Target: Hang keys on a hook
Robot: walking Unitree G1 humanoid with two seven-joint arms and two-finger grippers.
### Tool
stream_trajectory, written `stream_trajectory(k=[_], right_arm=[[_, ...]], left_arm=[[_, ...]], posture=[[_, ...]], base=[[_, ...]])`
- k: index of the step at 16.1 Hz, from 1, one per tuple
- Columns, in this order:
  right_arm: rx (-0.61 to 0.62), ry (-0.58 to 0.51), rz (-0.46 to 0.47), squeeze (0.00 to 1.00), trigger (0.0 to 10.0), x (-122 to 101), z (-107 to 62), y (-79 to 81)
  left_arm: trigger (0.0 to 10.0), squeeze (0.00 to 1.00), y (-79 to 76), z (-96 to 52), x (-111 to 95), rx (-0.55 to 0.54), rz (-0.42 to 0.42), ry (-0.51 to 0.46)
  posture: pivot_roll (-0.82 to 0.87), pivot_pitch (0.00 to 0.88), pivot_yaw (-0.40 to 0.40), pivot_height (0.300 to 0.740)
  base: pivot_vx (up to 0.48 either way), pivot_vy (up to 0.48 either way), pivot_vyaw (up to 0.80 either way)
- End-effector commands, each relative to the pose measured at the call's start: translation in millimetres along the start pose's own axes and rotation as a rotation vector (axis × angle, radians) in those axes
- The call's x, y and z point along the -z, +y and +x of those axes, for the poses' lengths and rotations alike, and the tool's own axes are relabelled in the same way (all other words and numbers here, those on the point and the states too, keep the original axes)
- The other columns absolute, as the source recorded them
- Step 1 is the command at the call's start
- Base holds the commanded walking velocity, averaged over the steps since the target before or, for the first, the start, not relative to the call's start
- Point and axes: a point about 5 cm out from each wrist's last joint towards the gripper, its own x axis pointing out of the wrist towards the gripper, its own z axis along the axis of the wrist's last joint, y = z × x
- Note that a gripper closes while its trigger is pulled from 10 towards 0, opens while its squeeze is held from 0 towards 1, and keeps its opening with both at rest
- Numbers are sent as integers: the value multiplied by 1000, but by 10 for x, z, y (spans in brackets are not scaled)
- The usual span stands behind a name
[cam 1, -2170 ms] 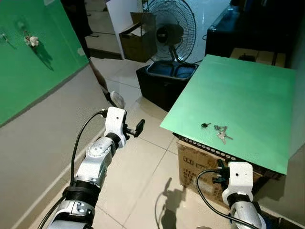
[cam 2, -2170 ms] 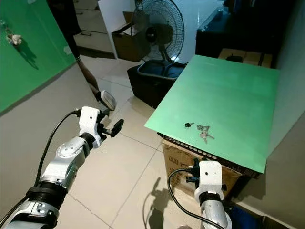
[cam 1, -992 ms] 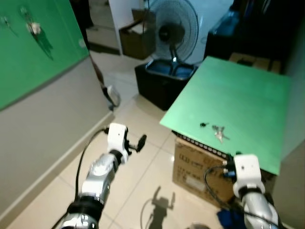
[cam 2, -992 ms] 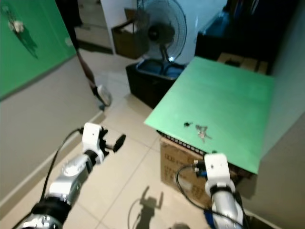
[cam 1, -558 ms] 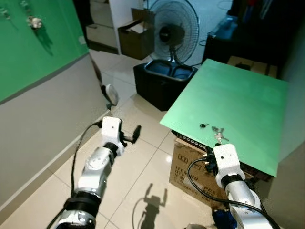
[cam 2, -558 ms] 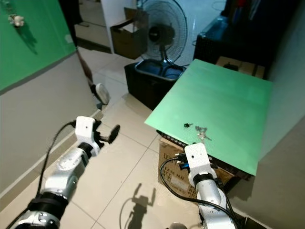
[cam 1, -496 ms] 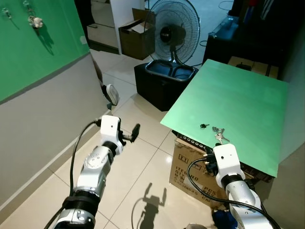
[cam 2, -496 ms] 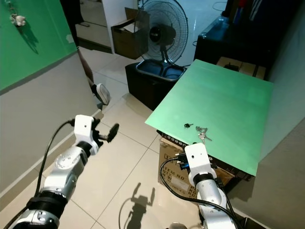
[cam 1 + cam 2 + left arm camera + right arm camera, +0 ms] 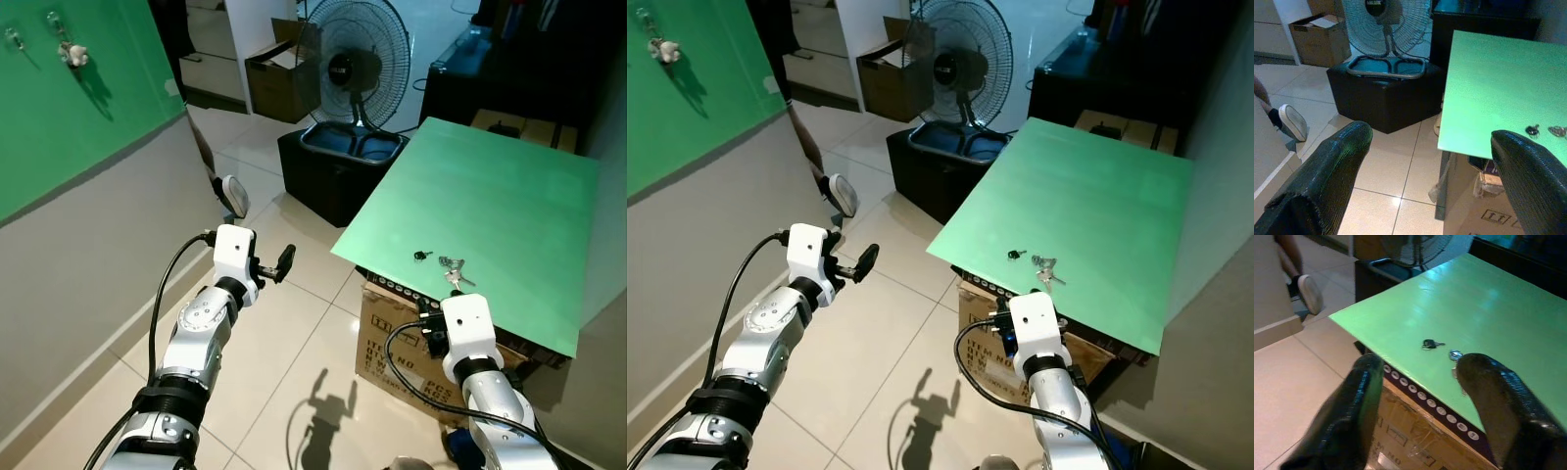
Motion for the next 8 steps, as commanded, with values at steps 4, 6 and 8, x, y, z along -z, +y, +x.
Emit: stream_trajectory(k=[4, 6, 8], right_arm=[[22, -14, 24, 1000, 10000, 0, 19, 31], [22, -20, 20, 1000, 10000, -4, 50, 25], [28, -18, 30, 1000, 10000, 8, 44, 9]], left_arm=[[10000, 0, 15, 11, -43, 17, 12, 0], [10000, 0, 28, 7, -31, 8, 7, 1], [10000, 0, 12, 9, -27, 13, -1, -1]], posture=[[-160, 0, 138, 727], [-159, 0, 132, 727], [-163, 0, 129, 727]], base=[[0, 0, 0], [0, 0, 0], [0, 0, 0]])
